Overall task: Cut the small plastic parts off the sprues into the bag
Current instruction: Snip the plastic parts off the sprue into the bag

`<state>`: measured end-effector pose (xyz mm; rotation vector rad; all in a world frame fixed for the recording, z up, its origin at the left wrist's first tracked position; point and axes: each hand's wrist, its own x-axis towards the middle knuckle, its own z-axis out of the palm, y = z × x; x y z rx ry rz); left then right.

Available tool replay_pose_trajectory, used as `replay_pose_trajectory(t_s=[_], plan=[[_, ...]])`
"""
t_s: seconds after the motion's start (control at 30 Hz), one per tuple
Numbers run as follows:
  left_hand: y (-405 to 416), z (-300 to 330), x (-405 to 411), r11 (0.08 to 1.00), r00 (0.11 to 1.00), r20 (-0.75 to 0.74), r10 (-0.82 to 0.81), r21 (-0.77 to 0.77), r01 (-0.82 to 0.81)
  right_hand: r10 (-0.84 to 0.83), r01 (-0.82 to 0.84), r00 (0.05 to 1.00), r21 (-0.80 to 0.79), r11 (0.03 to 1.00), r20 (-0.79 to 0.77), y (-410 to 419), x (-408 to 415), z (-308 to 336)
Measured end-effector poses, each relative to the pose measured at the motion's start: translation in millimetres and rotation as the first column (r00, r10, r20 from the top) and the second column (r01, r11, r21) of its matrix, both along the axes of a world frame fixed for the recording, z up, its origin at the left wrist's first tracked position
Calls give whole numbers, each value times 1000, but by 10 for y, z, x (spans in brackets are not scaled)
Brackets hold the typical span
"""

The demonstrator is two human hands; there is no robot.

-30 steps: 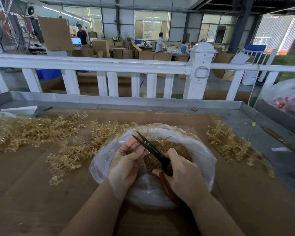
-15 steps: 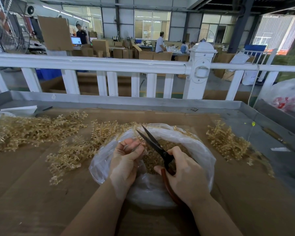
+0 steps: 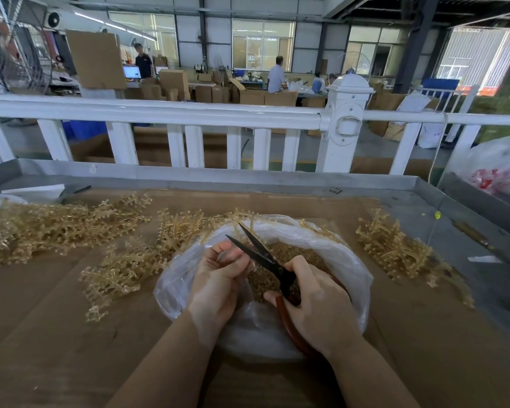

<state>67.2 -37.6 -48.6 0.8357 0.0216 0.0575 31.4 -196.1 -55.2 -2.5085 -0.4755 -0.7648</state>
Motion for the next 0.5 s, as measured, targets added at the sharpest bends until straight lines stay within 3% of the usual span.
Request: replay_pose_trajectory(t_s=[0.33,0.5], plan=[[-35,13,-41,995,1000,-22,10,103,-8,17,-21,999,-66,998,-49,-15,51,10],[-41,-4,-30,996,1000,-21,16,86,-14,18,-29,993,-94,995,-117,-26,119,33]])
